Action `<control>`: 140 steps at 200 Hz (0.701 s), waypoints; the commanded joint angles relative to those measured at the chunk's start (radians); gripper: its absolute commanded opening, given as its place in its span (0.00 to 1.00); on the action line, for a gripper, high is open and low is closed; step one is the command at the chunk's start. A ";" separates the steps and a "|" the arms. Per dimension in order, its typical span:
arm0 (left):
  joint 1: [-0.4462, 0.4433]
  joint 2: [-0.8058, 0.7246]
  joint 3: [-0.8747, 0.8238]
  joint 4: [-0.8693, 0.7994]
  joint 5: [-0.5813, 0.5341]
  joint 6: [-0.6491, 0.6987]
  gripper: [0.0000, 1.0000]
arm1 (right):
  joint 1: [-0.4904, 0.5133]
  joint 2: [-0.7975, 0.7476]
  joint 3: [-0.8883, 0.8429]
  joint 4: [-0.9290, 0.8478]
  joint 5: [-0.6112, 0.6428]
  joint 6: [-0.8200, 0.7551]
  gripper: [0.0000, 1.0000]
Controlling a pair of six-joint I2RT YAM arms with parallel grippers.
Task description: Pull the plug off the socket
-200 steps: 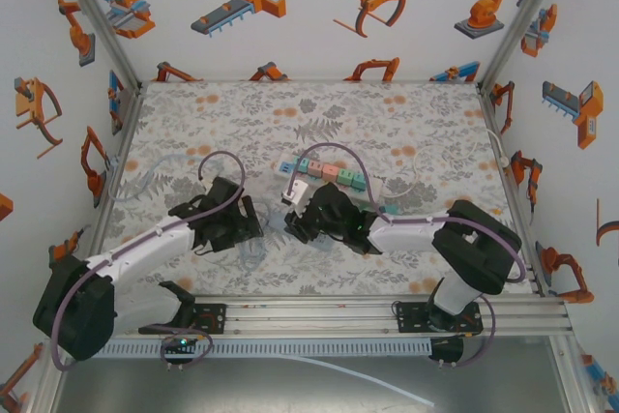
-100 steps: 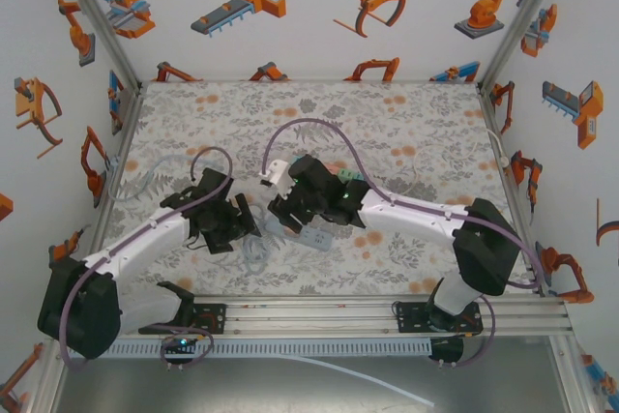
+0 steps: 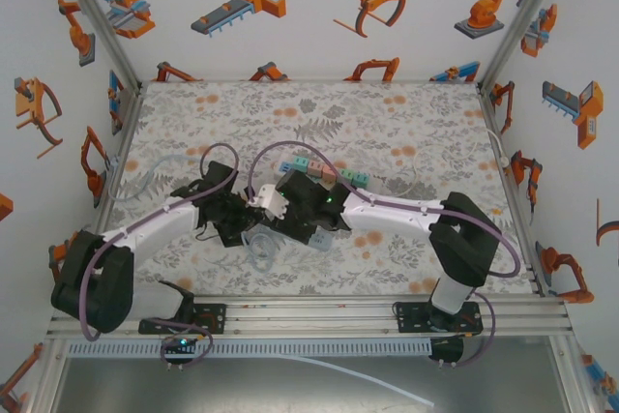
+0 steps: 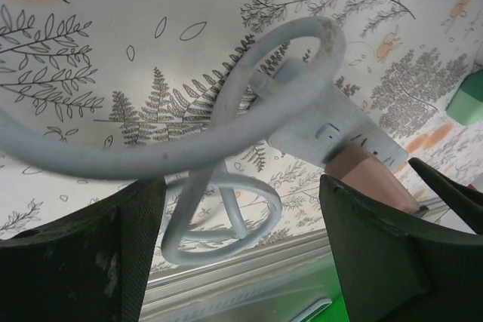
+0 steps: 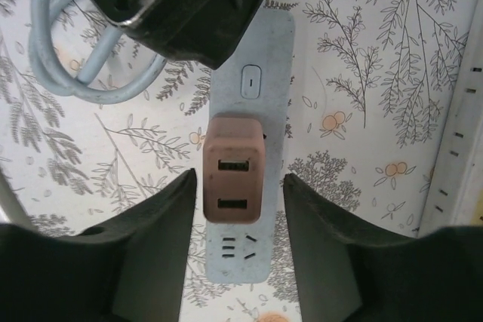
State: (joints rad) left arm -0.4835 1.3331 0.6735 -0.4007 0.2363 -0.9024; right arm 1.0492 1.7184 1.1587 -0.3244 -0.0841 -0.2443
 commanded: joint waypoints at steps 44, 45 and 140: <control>-0.011 0.097 -0.006 0.021 0.023 0.022 0.69 | 0.018 0.032 0.006 0.070 0.029 -0.044 0.26; -0.012 0.099 -0.006 0.021 0.023 0.022 0.69 | 0.018 0.032 0.005 0.071 0.027 -0.044 0.26; -0.079 0.370 -0.012 0.036 -0.092 -0.052 0.57 | 0.007 -0.047 0.002 0.204 -0.067 0.076 0.00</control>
State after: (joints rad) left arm -0.5304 1.5513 0.7544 -0.3698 0.3054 -0.9489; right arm 1.0599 1.7325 1.1416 -0.2588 -0.0921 -0.2348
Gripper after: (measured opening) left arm 0.591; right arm 0.332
